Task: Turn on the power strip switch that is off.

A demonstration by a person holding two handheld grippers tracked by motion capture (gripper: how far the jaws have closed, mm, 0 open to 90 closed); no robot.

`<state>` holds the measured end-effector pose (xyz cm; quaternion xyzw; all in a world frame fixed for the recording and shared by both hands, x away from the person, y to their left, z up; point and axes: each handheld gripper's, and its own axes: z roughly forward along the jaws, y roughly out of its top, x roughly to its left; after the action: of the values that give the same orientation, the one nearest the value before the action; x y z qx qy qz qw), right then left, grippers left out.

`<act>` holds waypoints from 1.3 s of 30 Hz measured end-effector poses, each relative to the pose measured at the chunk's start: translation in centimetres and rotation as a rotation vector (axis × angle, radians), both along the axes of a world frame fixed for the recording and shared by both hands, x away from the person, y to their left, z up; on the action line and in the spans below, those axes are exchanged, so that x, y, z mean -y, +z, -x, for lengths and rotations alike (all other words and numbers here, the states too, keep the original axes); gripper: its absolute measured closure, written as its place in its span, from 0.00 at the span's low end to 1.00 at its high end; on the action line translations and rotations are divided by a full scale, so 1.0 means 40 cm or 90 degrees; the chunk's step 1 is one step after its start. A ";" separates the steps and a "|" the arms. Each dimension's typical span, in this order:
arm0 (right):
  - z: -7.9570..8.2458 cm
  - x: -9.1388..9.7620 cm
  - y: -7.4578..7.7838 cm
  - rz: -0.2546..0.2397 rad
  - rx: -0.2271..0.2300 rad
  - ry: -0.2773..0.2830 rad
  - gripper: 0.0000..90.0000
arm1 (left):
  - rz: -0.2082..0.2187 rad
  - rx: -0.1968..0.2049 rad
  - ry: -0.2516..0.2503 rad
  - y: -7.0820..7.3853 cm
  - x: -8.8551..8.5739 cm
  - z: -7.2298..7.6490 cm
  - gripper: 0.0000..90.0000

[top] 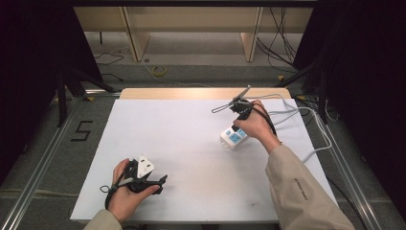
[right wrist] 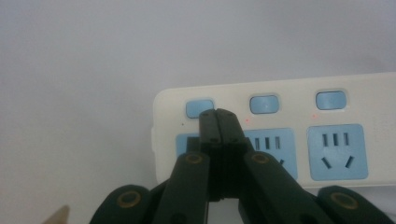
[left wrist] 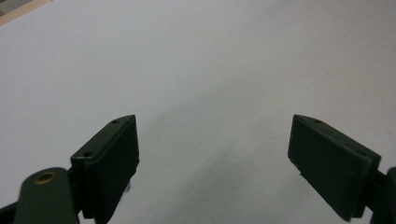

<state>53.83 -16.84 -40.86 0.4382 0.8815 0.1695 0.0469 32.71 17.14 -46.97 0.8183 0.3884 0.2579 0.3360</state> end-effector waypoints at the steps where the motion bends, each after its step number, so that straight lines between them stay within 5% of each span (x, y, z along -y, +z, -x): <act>1: -0.002 -0.002 -0.001 -0.001 -0.002 -0.001 1.00 | 0.000 0.000 0.000 0.000 0.000 0.000 0.18; 39: -0.028 -0.058 -0.036 0.015 -0.011 0.005 1.00 | 0.002 0.000 -0.001 0.000 0.001 -0.001 0.18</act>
<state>54.95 -14.51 -42.31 0.4355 0.8856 0.1555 0.0441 32.74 17.09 -46.97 0.8178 0.3885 0.2572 0.3377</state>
